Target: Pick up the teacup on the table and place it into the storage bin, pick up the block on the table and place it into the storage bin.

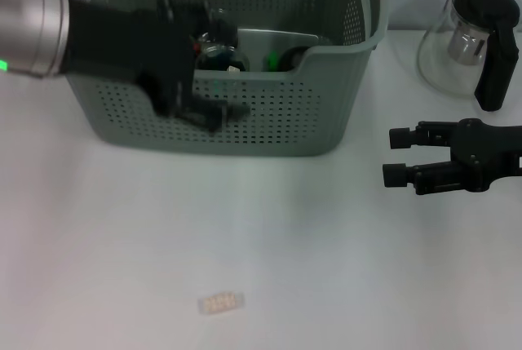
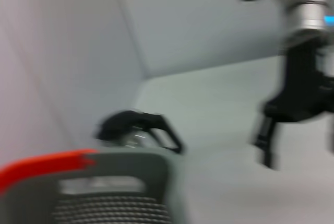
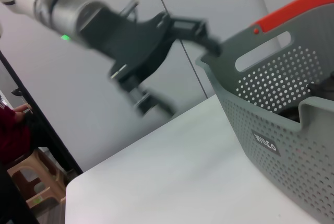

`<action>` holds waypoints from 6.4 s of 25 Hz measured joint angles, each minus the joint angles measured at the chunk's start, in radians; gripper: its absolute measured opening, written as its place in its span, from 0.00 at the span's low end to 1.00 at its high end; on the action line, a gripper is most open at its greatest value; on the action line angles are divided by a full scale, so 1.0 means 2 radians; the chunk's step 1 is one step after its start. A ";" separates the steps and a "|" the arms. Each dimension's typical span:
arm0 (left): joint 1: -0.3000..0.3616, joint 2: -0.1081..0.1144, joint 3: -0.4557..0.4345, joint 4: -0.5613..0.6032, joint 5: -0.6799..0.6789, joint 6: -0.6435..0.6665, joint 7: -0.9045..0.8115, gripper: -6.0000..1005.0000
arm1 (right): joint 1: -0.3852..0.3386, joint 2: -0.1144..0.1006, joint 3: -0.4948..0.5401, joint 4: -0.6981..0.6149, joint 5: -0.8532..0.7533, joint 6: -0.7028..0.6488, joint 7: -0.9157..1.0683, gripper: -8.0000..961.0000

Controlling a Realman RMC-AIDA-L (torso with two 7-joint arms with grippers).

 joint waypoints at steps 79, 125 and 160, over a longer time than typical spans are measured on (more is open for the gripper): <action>-0.011 -0.006 0.542 -0.082 0.267 -0.087 -0.396 0.61 | -0.005 -0.008 0.013 -0.001 0.001 0.002 0.005 0.98; -0.028 0.002 0.072 0.080 0.079 -0.126 -0.326 0.20 | -0.008 -0.008 0.013 -0.001 0.002 -0.008 -0.009 0.98; 0.063 0.001 -0.036 -0.243 -0.201 0.005 0.055 0.95 | -0.020 -0.010 0.013 -0.009 0.000 -0.058 -0.143 0.98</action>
